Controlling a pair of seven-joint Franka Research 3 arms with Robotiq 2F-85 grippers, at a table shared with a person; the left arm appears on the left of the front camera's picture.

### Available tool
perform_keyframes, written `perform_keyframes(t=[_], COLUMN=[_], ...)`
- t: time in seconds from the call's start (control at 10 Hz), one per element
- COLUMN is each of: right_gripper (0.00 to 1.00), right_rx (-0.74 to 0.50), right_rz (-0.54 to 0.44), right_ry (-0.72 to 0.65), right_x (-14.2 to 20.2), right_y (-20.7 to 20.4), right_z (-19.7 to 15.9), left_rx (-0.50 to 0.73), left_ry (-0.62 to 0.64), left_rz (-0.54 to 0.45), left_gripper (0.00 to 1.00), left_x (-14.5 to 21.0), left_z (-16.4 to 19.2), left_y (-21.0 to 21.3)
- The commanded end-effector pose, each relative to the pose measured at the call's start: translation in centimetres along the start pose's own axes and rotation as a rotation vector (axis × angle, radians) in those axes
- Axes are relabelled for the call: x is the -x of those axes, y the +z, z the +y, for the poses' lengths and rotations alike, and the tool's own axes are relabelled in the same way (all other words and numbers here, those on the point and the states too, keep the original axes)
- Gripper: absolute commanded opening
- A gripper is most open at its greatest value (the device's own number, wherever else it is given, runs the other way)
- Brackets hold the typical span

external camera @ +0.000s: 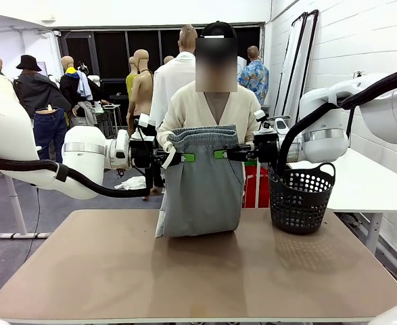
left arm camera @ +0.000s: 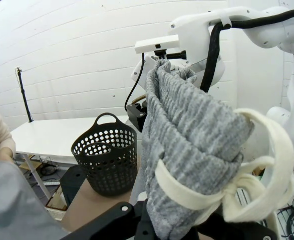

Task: Fold the training pants.
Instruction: Release the ends of the Training pants and then grab the overlapped ends.

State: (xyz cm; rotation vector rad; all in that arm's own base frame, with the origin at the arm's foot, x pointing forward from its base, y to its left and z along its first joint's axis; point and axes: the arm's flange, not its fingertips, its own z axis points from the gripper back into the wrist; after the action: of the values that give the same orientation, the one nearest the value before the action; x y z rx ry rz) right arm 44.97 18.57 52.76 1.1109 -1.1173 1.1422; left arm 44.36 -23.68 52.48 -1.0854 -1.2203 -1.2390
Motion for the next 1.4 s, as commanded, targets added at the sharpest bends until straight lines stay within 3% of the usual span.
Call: perform_keyframes(t=[0.0,1.3], right_gripper=[0.0,0.0], right_rx=[-0.002,-0.002], right_rz=[-0.009,-0.009], right_ry=[0.004,0.004], right_x=[-0.2,-0.2], right_y=[-0.05,-0.05], right_z=[0.11,0.11], left_rx=[-0.014,-0.014], left_ry=[0.0,0.0], left_rz=[-0.018,-0.018], left_gripper=[0.0,0.0], left_x=[-0.24,-0.24], left_z=[-0.33,-0.33], left_y=[0.1,0.1])
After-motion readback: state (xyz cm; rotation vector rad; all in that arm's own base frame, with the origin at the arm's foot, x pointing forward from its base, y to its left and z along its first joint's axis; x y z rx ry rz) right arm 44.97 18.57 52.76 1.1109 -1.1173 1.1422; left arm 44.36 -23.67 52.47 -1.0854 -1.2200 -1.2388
